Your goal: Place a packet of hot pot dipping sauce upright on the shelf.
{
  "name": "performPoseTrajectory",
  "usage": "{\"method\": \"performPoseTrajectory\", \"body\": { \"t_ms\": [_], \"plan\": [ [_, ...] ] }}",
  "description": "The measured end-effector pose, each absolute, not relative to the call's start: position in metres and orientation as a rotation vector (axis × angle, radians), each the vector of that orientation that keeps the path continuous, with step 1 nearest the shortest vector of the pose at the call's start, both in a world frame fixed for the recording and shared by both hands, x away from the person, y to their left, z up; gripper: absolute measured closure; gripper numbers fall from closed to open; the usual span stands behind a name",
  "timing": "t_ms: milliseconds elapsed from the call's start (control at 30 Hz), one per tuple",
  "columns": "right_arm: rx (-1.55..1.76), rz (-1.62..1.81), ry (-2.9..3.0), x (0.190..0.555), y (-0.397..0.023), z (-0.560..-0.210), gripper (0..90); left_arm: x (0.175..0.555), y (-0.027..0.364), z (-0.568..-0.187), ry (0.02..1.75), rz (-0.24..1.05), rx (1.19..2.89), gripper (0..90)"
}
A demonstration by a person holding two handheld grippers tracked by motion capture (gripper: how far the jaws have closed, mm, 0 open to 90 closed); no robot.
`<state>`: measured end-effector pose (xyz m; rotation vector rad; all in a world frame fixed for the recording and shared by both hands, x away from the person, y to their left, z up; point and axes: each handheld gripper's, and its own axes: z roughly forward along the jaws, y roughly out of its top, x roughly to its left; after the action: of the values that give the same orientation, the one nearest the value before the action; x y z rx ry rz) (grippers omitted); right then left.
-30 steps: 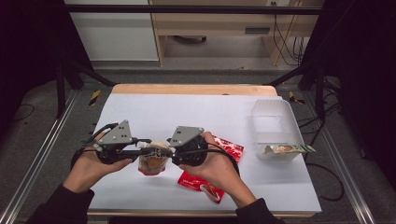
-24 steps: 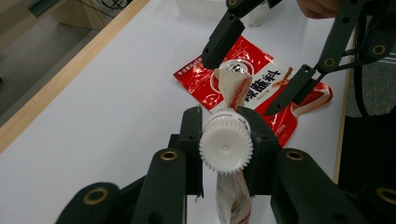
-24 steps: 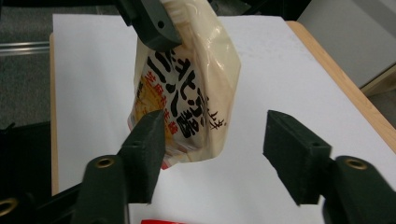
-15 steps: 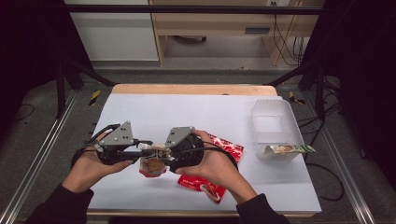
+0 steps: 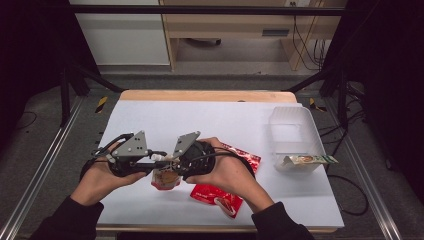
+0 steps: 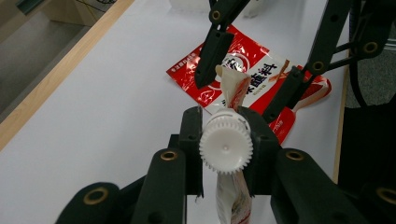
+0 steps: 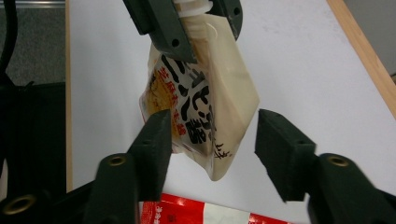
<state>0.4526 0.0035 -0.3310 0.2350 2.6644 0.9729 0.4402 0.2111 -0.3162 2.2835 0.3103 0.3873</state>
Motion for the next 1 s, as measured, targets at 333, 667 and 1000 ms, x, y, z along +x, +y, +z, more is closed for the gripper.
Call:
{"method": "performPoseTrajectory", "body": {
  "t_ms": [333, 667, 1000],
  "plan": [
    [0.239, 0.913, 2.699, 0.455, 0.005, -0.331, 80.8, 0.440, 0.206, -0.317, 0.300, 0.382, 2.279, 72.3],
    [0.242, 0.875, 2.661, 0.457, -0.001, -0.320, 88.2, 0.441, 0.209, -0.321, 0.364, 0.380, 2.198, 55.6],
    [0.265, 0.810, 2.581, 0.469, -0.030, -0.297, 88.3, 0.436, 0.223, -0.337, 0.428, 0.402, 2.177, 30.8]
  ]
}}
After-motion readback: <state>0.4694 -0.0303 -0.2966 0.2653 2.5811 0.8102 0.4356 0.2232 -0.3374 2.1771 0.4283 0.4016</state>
